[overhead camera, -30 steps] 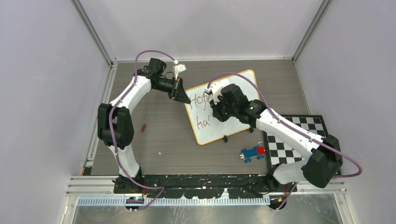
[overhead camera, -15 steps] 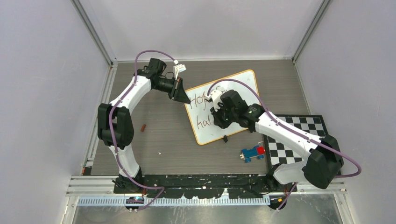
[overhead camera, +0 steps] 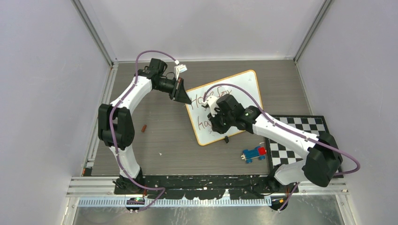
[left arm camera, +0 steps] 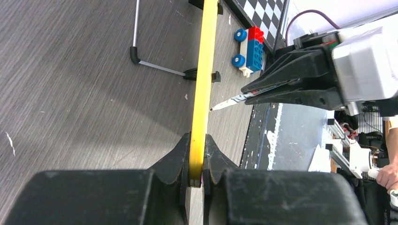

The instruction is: Write a sentence on the whiteboard

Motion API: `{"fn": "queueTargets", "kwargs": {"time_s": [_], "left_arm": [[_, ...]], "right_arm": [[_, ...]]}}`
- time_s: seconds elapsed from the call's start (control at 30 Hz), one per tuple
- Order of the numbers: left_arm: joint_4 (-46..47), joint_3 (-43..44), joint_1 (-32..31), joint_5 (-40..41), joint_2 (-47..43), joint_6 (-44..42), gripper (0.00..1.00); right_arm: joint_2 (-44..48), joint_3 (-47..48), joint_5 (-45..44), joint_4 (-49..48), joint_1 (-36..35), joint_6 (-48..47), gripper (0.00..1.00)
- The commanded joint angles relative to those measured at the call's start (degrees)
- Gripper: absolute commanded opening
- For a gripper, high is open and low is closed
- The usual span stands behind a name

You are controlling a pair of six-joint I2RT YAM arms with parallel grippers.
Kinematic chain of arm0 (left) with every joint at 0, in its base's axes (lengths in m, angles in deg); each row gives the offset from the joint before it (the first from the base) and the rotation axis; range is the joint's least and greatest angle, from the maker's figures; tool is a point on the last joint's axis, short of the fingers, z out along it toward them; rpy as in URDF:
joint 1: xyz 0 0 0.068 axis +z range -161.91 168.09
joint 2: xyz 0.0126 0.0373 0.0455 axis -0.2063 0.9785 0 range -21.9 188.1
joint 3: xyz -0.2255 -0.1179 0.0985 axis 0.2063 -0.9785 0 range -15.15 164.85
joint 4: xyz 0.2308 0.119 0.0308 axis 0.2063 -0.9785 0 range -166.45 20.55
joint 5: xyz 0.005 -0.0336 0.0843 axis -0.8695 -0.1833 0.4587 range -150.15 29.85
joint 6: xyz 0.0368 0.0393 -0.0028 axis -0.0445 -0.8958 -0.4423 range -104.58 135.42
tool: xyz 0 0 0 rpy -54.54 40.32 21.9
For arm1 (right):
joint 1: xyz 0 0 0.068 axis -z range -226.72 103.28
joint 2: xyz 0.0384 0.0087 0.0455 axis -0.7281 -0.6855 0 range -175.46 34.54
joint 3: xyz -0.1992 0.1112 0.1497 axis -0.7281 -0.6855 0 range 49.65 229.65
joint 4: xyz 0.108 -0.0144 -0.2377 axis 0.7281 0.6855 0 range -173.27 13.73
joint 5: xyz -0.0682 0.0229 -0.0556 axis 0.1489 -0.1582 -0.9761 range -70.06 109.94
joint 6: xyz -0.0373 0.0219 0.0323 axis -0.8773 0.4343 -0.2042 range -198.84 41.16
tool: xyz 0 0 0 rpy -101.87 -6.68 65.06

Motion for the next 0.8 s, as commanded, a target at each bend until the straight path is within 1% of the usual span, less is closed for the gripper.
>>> {"fn": "queueTargets", "kwargs": {"time_s": [0.0,0.13,0.27,0.43,0.53,0.77], "left_arm": [[-0.06,0.73,0.15,4.67,-1.33,-1.83,0.0],[0.03,0.73,0.11,4.56,-1.39,-1.67,0.0],[0.03,0.82,0.15,4.56,-1.3,-1.56,0.0],[0.03,0.65,0.15,4.82,-1.56,-1.71,0.0],[0.03,0.59,0.15,4.9,-1.56,-1.73,0.0],[0.16,0.64,0.11,4.65,-1.21,-1.64,0.0]], "right_arm": [[4.04,4.42,0.09,-0.73,0.6,-0.12,0.0],[5.66,4.45,-3.25,-1.13,1.26,-0.95,0.0],[4.39,4.77,-6.01,-1.58,1.23,-0.77,0.0],[2.76,4.88,-6.17,-2.7,1.25,-0.45,0.0],[2.1,4.89,-9.11,-3.49,1.38,-0.53,0.0],[2.09,4.92,-9.64,-4.37,2.91,0.27,0.0]]}}
